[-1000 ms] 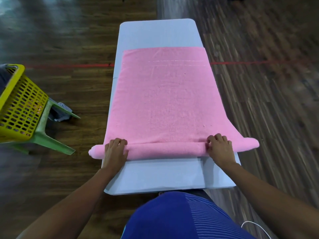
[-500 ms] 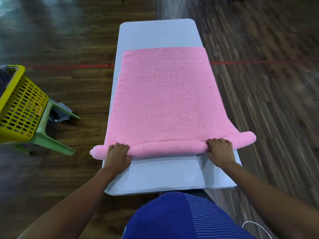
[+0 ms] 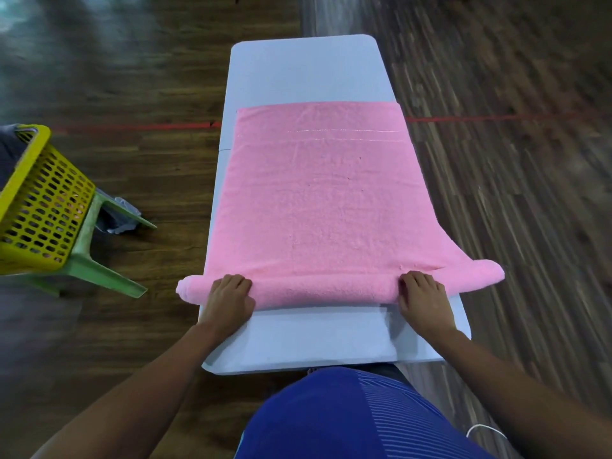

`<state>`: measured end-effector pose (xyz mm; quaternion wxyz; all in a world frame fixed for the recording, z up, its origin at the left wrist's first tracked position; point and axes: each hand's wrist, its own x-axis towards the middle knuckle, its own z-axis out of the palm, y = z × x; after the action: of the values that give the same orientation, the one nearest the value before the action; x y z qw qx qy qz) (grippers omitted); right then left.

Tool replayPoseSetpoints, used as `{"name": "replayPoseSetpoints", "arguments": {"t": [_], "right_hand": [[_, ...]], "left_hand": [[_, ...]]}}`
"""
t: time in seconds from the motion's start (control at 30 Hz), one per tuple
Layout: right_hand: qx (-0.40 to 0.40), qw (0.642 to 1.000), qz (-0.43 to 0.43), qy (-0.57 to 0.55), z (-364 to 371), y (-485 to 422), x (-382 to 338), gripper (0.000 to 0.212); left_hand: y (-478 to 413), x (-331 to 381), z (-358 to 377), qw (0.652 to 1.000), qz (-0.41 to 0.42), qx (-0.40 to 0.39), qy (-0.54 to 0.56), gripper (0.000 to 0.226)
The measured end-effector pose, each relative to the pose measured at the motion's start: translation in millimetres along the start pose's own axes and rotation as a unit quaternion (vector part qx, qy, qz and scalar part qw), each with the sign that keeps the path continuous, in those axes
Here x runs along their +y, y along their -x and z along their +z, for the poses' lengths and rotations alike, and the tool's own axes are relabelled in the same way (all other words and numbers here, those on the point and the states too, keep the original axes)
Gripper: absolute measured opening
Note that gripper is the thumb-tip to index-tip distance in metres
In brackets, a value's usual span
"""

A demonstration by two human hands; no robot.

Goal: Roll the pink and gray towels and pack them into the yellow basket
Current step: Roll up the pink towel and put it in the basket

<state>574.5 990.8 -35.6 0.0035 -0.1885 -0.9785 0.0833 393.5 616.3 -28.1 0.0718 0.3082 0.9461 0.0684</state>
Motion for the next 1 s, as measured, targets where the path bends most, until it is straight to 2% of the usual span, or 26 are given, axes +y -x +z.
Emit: {"name": "replayPoseSetpoints", "arguments": {"t": [0.07, 0.1, 0.17, 0.23, 0.3, 0.4, 0.47, 0.5, 0.53, 0.63, 0.7, 0.8, 0.9, 0.93, 1.0], "right_hand": [[-0.042, 0.999, -0.021, 0.015, 5, 10, 4, 0.047], [-0.054, 0.998, -0.024, 0.019, 7, 13, 6, 0.053], [-0.036, 0.999, -0.008, 0.012, 7, 12, 6, 0.049], [-0.027, 1.0, 0.007, 0.011, 2, 6, 2, 0.04], [-0.059, 0.997, 0.016, 0.044, -9, 0, -2, 0.028], [-0.154, 0.982, 0.036, 0.103, -26, -13, -7, 0.036], [-0.187, 0.975, 0.056, 0.105, -27, -17, -8, 0.041], [-0.179, 0.977, 0.067, 0.1, -26, -18, -8, 0.039], [-0.148, 0.982, 0.072, 0.092, -23, -18, -8, 0.033], [-0.018, 0.996, 0.075, 0.041, -13, -14, -6, 0.024], [0.015, 0.998, 0.06, 0.005, -12, -13, -5, 0.021], [0.012, 0.999, 0.029, -0.025, -12, -8, -4, 0.024], [-0.052, 0.999, -0.006, 0.012, -5, 0, 2, 0.06], [-0.059, 0.998, -0.005, 0.023, -3, 0, 4, 0.062], [-0.062, 0.997, 0.018, 0.033, -7, -6, 4, 0.052]], "left_hand": [[10, -2, 6, 0.999, 0.015, -0.026, -0.029, 0.045], [13, -3, 9, 0.998, 0.022, -0.035, -0.041, 0.052], [15, -3, 10, 0.998, 0.013, -0.031, -0.044, 0.052], [10, -1, 7, 0.999, 0.005, -0.011, -0.039, 0.04], [4, 2, -1, 0.999, 0.008, -0.022, -0.035, 0.026], [-2, -2, -12, 0.99, -0.004, -0.138, 0.012, 0.028], [-6, -8, -15, 0.974, -0.034, -0.204, 0.093, 0.033], [-6, -9, -16, 0.97, -0.038, -0.21, 0.119, 0.033], [-6, -11, -14, 0.975, -0.031, -0.183, 0.124, 0.033], [-5, -13, -4, 0.999, -0.001, -0.002, 0.044, 0.032], [-6, -6, -3, 0.997, -0.006, 0.073, 0.03, 0.02], [1, 4, 1, 0.998, 0.001, 0.052, 0.019, 0.029], [8, 4, 5, 0.999, 0.012, -0.028, -0.017, 0.056], [9, 3, 6, 0.999, 0.007, -0.038, -0.023, 0.06], [5, 0, 3, 0.999, -0.008, -0.03, -0.02, 0.049]]}}
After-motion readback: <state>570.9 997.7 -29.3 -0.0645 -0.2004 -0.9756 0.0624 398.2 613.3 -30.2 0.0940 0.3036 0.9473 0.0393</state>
